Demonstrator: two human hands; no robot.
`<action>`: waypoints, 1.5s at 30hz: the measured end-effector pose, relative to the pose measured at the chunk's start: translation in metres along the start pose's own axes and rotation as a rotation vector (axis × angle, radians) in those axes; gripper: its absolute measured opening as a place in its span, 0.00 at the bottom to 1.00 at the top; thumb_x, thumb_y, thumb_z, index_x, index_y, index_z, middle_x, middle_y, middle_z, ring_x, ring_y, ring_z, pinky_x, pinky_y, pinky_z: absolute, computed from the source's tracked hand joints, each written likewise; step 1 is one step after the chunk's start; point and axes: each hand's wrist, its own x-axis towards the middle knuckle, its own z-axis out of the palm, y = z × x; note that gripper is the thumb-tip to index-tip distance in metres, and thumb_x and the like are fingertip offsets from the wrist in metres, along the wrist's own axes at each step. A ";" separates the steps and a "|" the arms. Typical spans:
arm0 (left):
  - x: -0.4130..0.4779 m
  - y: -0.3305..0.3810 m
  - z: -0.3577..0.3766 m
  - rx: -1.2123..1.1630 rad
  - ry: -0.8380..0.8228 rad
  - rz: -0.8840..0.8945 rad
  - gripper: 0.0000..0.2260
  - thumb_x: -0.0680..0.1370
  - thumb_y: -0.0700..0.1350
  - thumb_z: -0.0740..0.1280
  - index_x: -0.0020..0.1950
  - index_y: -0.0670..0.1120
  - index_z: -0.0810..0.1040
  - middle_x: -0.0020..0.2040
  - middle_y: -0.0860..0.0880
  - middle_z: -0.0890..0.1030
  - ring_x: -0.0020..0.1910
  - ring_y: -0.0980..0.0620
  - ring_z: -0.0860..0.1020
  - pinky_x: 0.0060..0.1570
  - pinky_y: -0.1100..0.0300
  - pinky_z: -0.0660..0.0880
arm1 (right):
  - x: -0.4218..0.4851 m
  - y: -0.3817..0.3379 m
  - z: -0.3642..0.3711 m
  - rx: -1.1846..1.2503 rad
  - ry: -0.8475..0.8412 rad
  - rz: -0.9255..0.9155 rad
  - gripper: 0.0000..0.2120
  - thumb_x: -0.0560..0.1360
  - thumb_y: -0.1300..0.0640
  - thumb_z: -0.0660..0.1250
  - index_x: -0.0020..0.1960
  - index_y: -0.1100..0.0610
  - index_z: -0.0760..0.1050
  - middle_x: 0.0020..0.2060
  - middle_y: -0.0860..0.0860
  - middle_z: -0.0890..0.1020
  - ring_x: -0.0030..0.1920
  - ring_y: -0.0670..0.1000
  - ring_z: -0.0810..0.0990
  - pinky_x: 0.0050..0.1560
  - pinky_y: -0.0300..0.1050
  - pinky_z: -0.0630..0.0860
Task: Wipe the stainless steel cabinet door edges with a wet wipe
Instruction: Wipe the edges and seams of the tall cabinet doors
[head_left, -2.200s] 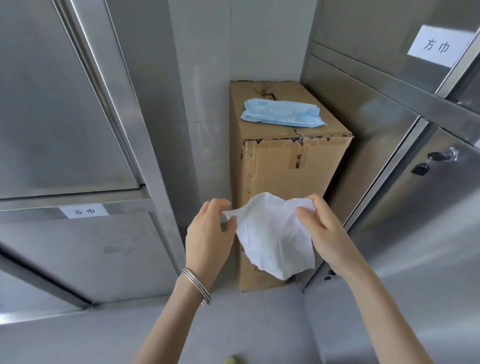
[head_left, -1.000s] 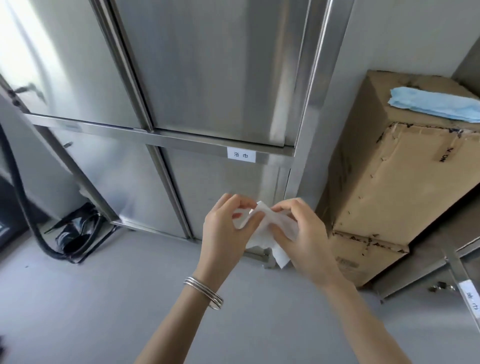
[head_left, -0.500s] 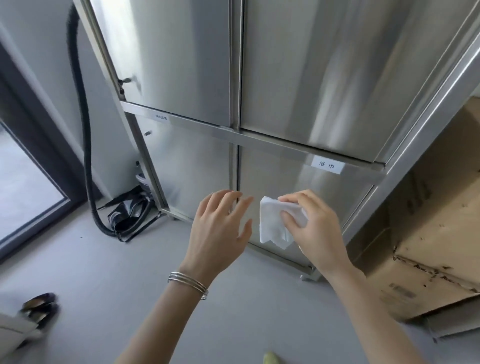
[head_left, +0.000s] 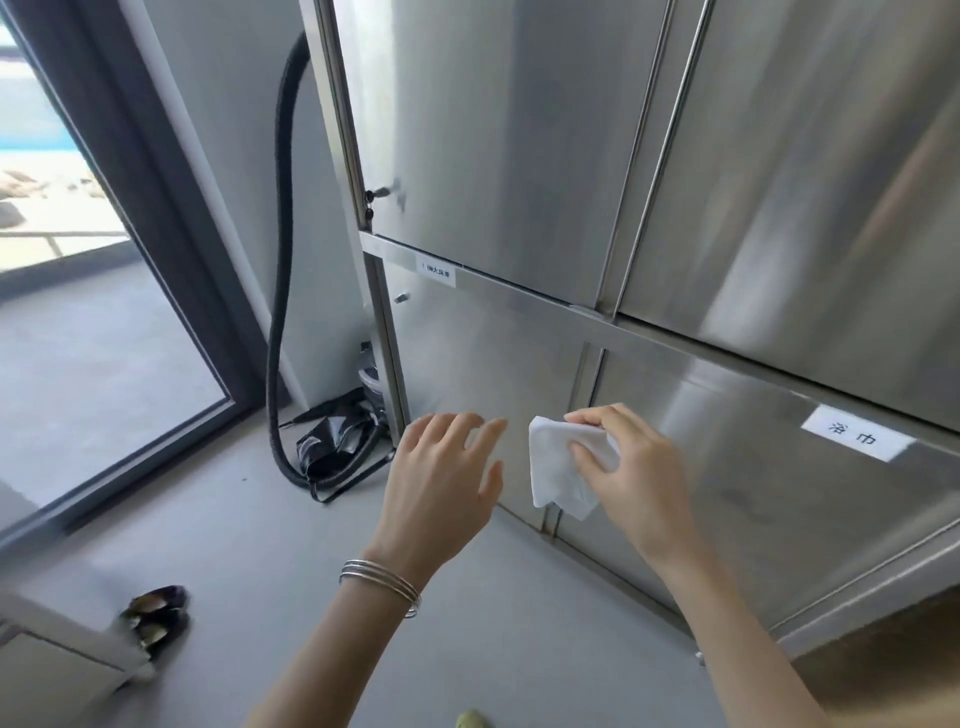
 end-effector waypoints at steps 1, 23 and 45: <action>0.008 -0.012 0.004 0.011 -0.037 -0.017 0.15 0.72 0.43 0.73 0.58 0.45 0.81 0.50 0.48 0.82 0.47 0.45 0.81 0.52 0.49 0.77 | 0.013 0.000 0.011 0.001 -0.002 0.007 0.10 0.70 0.65 0.70 0.49 0.53 0.78 0.45 0.43 0.80 0.44 0.44 0.77 0.43 0.38 0.72; 0.171 -0.264 0.051 -0.062 0.028 0.159 0.16 0.68 0.38 0.75 0.56 0.45 0.82 0.50 0.50 0.83 0.49 0.48 0.82 0.49 0.54 0.78 | 0.217 -0.041 0.182 -0.088 0.092 0.140 0.12 0.70 0.63 0.72 0.52 0.52 0.80 0.45 0.47 0.83 0.45 0.50 0.80 0.45 0.42 0.74; 0.398 -0.442 0.019 -0.077 0.298 0.438 0.19 0.66 0.40 0.77 0.57 0.46 0.82 0.55 0.48 0.82 0.56 0.46 0.81 0.53 0.53 0.78 | 0.450 -0.147 0.234 -0.193 0.364 -0.078 0.11 0.71 0.62 0.72 0.51 0.51 0.81 0.40 0.37 0.80 0.39 0.36 0.76 0.38 0.24 0.69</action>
